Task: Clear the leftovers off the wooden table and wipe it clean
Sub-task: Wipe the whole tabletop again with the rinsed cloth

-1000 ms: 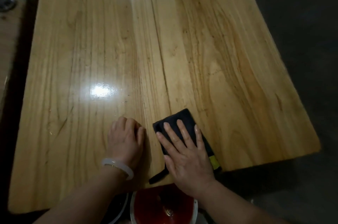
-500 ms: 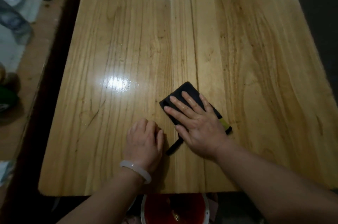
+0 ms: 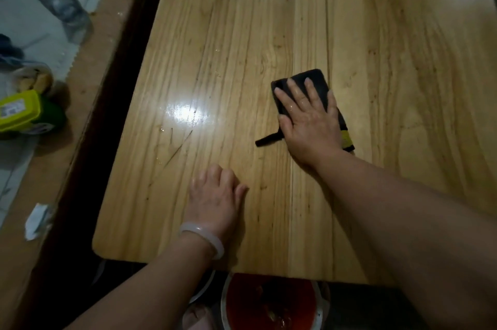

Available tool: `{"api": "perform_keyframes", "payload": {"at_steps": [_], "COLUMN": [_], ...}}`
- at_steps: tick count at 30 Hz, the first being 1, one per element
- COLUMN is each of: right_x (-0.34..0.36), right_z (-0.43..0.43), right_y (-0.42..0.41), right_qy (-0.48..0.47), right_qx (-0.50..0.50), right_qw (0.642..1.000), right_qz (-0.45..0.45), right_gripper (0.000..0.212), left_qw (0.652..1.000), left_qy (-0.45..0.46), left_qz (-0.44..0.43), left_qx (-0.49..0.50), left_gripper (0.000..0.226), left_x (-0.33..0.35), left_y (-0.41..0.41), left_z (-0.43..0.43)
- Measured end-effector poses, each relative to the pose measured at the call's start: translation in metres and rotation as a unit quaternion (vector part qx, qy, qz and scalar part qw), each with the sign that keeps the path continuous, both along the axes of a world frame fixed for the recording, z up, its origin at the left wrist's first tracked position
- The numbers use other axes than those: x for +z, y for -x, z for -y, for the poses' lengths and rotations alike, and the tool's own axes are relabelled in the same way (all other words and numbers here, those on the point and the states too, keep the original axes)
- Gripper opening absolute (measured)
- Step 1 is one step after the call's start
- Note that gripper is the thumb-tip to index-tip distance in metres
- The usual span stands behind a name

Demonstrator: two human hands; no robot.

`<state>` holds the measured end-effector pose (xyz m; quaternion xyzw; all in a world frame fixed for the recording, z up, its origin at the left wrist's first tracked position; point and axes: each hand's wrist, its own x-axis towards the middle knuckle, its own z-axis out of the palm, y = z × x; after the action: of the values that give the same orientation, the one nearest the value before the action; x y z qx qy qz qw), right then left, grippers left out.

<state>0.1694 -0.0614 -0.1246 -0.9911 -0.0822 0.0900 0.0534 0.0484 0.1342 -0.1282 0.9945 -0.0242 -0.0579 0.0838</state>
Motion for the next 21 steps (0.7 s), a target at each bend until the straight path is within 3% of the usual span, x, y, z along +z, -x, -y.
{"api": "perform_keyframes", "payload": {"at_steps": [6, 9, 14, 21], "right_x": [0.0, 0.004, 0.0, 0.006], "right_z": [-0.03, -0.042, -0.044, -0.04], "right_y": [0.027, 0.06, 0.109, 0.124], "right_qy": [-0.006, -0.02, -0.01, -0.027], "right_qx": [-0.051, 0.011, 0.099, 0.268], "right_qw": [0.999, 1.0, 0.995, 0.963], "right_qz": [-0.018, -0.012, 0.007, -0.013], "right_gripper": [0.057, 0.057, 0.059, 0.057], "left_qw": [0.996, 0.997, 0.98, 0.989], "left_qy": [-0.012, 0.022, 0.197, 0.129], "left_qz": [-0.084, -0.072, -0.002, 0.066], "left_qx": [-0.004, -0.009, 0.0, 0.033], "left_gripper": [0.029, 0.024, 0.018, 0.023], "left_x": [0.01, 0.012, 0.014, 0.006], "left_y": [-0.002, -0.002, 0.001, 0.011], "left_z": [0.0, -0.004, -0.023, -0.044]}}
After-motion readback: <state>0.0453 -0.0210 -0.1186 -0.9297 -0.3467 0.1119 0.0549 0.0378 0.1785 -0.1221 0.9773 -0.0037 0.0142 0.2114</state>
